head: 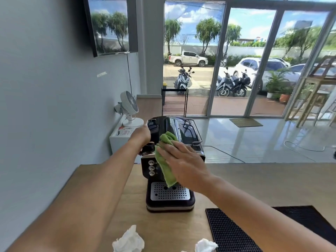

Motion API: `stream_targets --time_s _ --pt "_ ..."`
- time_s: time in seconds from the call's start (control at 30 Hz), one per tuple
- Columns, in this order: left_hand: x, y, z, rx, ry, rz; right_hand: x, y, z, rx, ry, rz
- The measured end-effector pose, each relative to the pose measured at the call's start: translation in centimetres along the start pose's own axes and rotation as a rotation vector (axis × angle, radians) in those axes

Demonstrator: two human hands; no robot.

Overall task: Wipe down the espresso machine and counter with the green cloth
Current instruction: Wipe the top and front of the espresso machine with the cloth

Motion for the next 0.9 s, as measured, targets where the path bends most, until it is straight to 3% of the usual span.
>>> stream_targets --time_s 0.23,0.53,0.8,0.9 --pt "0.0 0.1 1.0 0.048 -0.008 -0.086 -1.2 4.5 4.4 0.060 0.233 -0.277" --pt "0.8 -1.2 1.3 -0.021 -0.102 0.156 -1.5 0.5 0.7 -0.058 0.197 -0.211" --pt "0.6 -1.1 1.4 -0.014 -0.074 0.166 -3.6 7.0 7.6 0.292 0.377 -0.357" --pt "0.6 -0.9 1.4 -0.019 -0.064 0.134 -4.1 8.4 7.5 0.451 0.345 -0.375"
Point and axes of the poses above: each hand's wrist, its own z-axis away from the middle knuckle, its own x-axis out of the palm, y = z × x, the point moved 8 cm from there along -z, towards the middle knuckle, and after that the axes turned 4 degrees about z, right-handed, at the moved point
